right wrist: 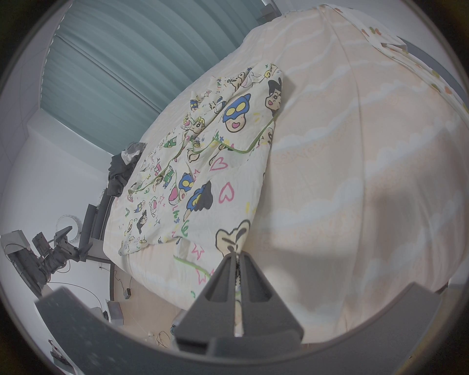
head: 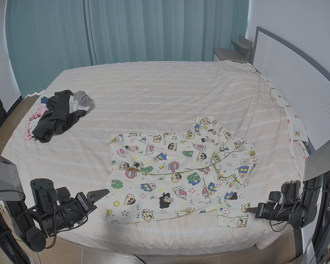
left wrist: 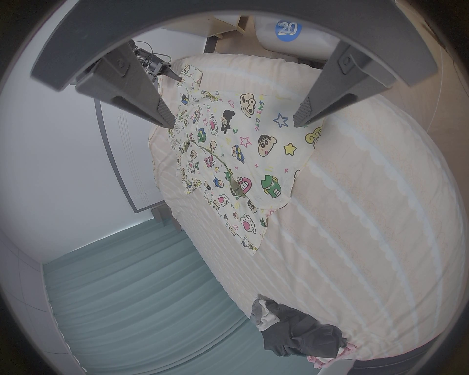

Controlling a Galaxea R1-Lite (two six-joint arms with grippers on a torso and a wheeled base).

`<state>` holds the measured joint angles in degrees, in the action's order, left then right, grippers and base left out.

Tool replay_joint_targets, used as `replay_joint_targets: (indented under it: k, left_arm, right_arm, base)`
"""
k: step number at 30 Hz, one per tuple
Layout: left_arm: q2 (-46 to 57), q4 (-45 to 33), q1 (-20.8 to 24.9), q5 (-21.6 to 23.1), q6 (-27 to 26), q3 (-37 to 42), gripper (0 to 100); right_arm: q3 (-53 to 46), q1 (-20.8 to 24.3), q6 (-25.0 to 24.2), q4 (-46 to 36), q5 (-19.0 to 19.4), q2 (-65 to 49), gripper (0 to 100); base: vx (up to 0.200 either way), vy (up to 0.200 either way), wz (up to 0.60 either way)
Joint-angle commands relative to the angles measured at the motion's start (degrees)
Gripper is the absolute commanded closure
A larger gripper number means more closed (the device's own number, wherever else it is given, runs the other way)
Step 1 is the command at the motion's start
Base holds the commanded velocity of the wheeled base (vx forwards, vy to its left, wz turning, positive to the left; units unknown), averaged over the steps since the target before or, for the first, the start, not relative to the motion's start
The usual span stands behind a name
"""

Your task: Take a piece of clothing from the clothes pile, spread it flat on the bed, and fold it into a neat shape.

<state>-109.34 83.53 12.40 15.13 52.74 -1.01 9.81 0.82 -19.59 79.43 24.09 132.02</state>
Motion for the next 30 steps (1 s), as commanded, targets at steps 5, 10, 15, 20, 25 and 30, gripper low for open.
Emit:
replay_joint_targets:
  k: [5,10,15,20,25,30]
  left_arm:
    - [-0.1,0.1,0.0,0.0,0.0,1.0,0]
    - [-0.1,0.1,0.0,0.0,0.0,1.0,0]
    - [-0.1,0.1,0.0,0.0,0.0,1.0,0]
    - [-0.1,0.1,0.0,0.0,0.0,1.0,0]
    - [-0.1,0.1,0.0,0.0,0.0,1.0,0]
    - [-0.2,0.1,0.0,0.0,0.0,1.0,0]
  right_arm:
    - [-5.2,-1.3,0.4,3.4,0.1,2.0,100]
    - [-4.1,-0.8,0.2,6.2,0.6,5.1,100]
    - [-3.6,0.5,0.2,8.3,0.8,6.9,0]
    - [-3.7,0.8,0.0,8.3,2.4,5.6,0]
    - [-3.2,2.4,-0.1,8.3,2.6,4.3,0]
    - [-2.8,5.9,-1.9,8.3,2.5,3.7,0]
  base:
    - [0.000,0.000,0.00]
    - [0.000,0.000,0.00]
    - [0.000,0.000,0.00]
    - [0.000,0.000,0.00]
    - [0.000,0.000,0.00]
    - [0.000,0.000,0.00]
